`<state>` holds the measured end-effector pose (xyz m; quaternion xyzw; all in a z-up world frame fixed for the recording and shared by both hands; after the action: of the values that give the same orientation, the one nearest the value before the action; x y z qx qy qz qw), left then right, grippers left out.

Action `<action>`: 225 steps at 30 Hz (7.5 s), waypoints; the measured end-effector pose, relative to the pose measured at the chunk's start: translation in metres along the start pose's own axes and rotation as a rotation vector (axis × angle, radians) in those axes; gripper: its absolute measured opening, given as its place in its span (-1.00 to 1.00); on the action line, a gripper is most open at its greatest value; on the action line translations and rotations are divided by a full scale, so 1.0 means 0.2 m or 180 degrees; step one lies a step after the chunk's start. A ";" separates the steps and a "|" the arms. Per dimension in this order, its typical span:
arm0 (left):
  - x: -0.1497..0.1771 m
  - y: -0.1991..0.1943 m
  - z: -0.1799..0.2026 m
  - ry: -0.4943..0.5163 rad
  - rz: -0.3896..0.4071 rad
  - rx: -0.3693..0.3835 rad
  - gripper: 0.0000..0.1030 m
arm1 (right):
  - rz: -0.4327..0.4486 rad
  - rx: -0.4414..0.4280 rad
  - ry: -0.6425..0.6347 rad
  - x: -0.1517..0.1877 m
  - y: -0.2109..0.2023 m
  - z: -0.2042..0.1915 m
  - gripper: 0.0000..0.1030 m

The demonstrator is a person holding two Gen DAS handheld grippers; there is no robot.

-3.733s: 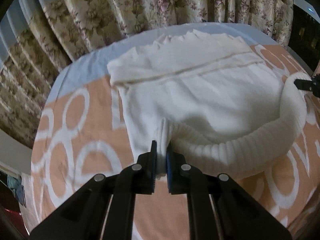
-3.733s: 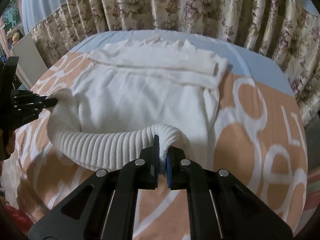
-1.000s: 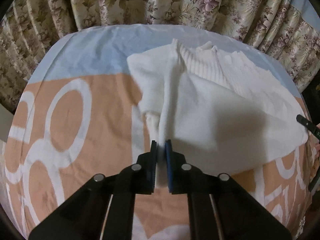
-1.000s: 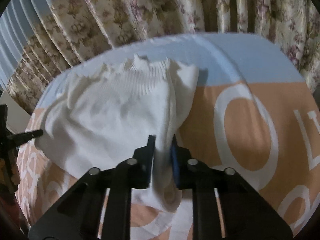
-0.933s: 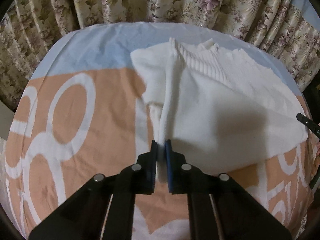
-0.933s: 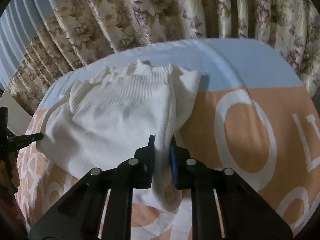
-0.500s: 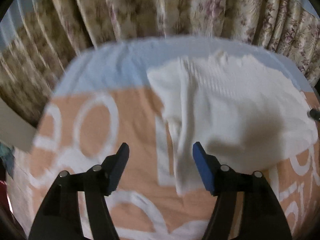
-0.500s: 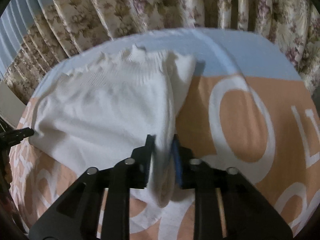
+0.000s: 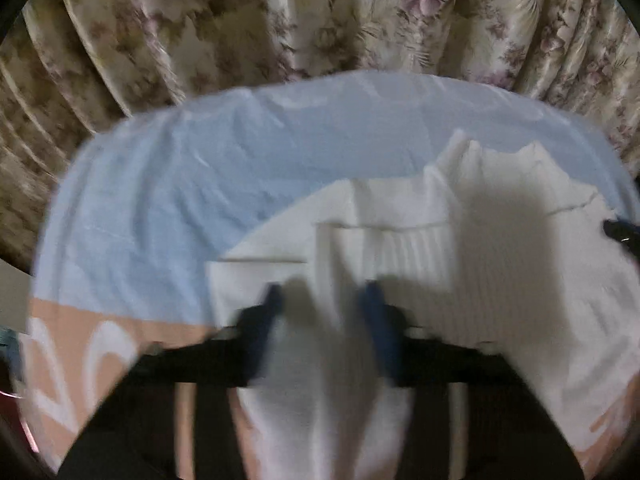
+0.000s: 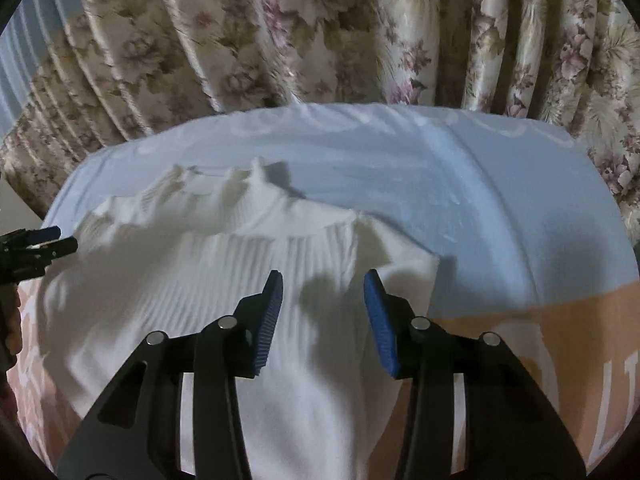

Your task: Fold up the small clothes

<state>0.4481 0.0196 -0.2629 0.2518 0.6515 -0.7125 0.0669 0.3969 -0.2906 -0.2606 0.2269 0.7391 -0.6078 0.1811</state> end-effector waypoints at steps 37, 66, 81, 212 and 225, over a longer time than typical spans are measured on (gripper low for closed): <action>0.26 -0.14 0.25 0.0061 0.0513 -0.0572 0.60 | 0.0270 -0.0318 -0.0947 0.30 -0.13 -0.73 -0.12; 0.44 -0.22 0.48 -0.0163 0.0130 -0.0101 0.85 | 0.0392 -0.0448 0.0433 0.43 -0.33 0.07 0.73; 0.43 -0.13 0.51 -0.0169 0.0041 -0.0224 0.96 | 0.0258 -0.0728 0.0527 0.32 -0.15 0.04 0.83; 0.21 -0.43 -0.11 -0.0015 0.0292 0.0470 0.55 | -0.0112 -0.0936 -0.0213 0.28 -0.33 -0.98 -0.33; 0.10 -0.20 -0.25 0.0040 0.0164 0.0228 -0.54 | -0.0119 -0.0690 -0.0107 0.11 -0.04 -0.97 -0.65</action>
<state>0.4271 0.0788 -0.2370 0.2752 0.6192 -0.7319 0.0720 0.3755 -0.1001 -0.2281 0.1820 0.8015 -0.5313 0.2055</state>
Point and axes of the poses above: each gripper's, at about its wrist camera, not at the fingertips, and y roughly the way its jaws point, z to its right, x to its underside, the point moved 9 cm from there along y, roughly the way its jaws point, and after that the axes turned 1 degree about z, right-handed, at the moved point
